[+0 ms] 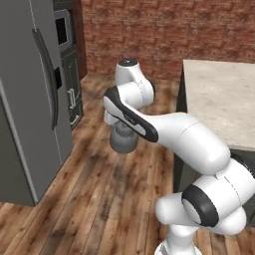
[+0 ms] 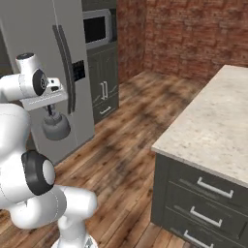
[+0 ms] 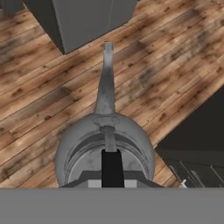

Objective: The kettle is done boiling. Turn off the stove, then wait for 300 timesteps before moving the kettle to the dining table.

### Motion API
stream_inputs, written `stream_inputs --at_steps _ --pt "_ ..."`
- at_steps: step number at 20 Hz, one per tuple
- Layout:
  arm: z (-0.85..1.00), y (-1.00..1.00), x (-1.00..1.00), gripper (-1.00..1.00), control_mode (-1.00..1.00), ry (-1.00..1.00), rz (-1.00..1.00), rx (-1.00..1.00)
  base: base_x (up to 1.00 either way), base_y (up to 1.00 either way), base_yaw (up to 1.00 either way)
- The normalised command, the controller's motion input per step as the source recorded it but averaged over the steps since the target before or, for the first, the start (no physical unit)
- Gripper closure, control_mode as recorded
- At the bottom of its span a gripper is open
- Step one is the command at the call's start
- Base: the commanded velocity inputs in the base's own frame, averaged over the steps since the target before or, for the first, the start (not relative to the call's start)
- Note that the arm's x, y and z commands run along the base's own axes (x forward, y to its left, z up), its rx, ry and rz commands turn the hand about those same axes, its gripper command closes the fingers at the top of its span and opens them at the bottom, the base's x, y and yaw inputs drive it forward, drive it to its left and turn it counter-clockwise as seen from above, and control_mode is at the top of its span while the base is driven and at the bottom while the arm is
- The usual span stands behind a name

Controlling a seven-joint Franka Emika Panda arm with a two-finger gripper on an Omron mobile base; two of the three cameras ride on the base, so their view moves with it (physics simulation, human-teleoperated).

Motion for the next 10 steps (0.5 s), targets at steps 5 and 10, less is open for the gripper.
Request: stream_inputs --at_steps 5,10 --pt "0.00 0.00 0.00 1.00 1.00 0.00 0.00 0.00 0.53 0.55 -0.43" --pt "0.00 0.00 0.00 1.00 1.00 0.00 0.00 0.00 0.56 0.53 -0.42"
